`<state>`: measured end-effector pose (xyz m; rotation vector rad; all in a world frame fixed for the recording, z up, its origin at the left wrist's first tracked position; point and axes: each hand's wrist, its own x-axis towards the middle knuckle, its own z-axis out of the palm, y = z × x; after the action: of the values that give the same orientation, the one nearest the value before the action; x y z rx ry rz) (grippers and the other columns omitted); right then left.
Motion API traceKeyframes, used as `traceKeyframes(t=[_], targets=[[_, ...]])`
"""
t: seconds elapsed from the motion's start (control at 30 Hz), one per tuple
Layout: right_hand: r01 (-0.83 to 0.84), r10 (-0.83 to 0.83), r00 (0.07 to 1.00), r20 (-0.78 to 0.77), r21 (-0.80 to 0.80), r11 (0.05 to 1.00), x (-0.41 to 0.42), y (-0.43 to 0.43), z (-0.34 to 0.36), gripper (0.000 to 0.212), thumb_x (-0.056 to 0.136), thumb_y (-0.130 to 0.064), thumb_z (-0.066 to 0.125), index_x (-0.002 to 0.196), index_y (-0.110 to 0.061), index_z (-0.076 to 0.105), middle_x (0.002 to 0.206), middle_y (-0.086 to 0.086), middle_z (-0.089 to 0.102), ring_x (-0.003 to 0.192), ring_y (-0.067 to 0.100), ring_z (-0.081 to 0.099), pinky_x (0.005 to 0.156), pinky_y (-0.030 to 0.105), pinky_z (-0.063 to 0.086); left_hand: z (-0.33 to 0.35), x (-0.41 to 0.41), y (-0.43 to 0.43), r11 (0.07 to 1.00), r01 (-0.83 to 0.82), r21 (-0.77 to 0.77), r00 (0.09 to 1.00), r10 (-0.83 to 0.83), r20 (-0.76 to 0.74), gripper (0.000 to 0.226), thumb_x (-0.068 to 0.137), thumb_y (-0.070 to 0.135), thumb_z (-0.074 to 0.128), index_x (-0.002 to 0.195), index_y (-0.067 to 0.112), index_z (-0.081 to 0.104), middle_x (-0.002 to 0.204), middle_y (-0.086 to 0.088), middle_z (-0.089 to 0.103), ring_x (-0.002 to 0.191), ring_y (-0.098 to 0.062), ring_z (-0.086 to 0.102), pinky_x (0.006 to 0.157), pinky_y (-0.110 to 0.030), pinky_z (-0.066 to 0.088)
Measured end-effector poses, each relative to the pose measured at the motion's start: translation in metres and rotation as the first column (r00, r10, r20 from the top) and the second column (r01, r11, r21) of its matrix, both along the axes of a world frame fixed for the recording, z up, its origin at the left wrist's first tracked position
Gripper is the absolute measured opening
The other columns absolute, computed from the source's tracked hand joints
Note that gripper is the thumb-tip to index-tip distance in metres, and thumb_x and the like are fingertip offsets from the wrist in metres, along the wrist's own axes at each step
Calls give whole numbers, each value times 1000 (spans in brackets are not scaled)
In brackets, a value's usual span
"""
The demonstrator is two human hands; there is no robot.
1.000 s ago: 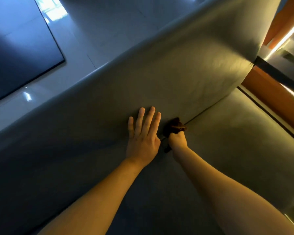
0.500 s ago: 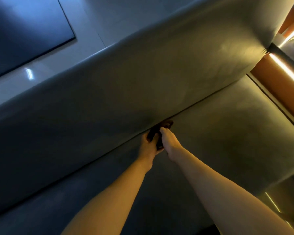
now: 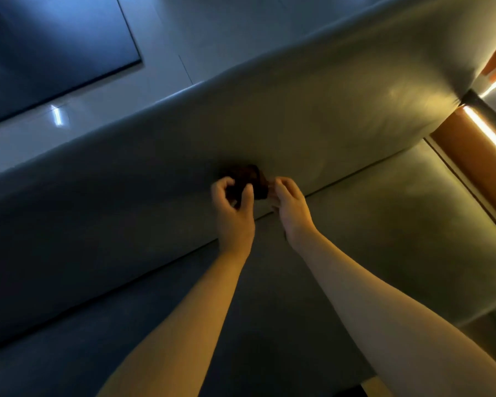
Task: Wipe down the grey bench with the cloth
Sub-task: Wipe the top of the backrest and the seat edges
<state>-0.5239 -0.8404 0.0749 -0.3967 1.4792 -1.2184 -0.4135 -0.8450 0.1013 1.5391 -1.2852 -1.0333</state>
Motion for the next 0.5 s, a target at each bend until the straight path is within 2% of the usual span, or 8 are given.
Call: traceKeyframes(t=[0.1,0.13,0.2,0.3,0.4,0.5], targets=[[45,-39,998,47,-134,990,-11,-18,19,12,105,-23,54,97,-25,62,97,5,64,94,18,63,78,28,52,17,-22,-27,988,-7,-152,1000,8,9,25,97,22,67,117,21,52,116,5,56,108,-9,58,92,-28,51],[50,-42,998,51,-165,985,-14,-24,25,12,103,-23,57,94,-27,64,95,5,63,94,21,63,80,35,54,19,-28,-34,985,3,-174,999,4,39,24,96,23,67,117,22,56,117,5,57,107,-8,59,91,-25,51],[63,-50,996,74,-182,981,-20,-36,31,10,101,-23,59,93,-26,65,93,3,65,93,22,65,88,45,56,18,-35,-42,982,55,-183,988,-26,155,24,96,26,68,120,23,63,118,5,54,101,-2,57,85,-9,45],[53,-50,998,26,-103,993,-25,-48,23,5,100,-26,61,98,-23,65,94,2,70,98,24,69,96,54,54,4,-36,-45,971,115,-209,947,-44,318,28,97,28,67,124,23,67,117,4,51,89,3,51,77,-2,40],[70,-70,998,11,-18,997,-28,-52,6,12,99,-31,63,95,-20,65,90,3,70,92,26,68,94,59,55,-9,-39,-48,962,138,-236,926,-41,376,29,96,29,68,124,22,68,117,1,55,95,4,47,77,1,38],[88,-89,996,33,19,996,-33,-50,-14,15,101,-28,60,93,-16,64,88,7,67,87,24,64,95,57,53,-23,-41,-49,945,193,-265,904,-67,422,25,95,26,70,119,20,71,112,-1,59,93,5,46,76,3,37]])
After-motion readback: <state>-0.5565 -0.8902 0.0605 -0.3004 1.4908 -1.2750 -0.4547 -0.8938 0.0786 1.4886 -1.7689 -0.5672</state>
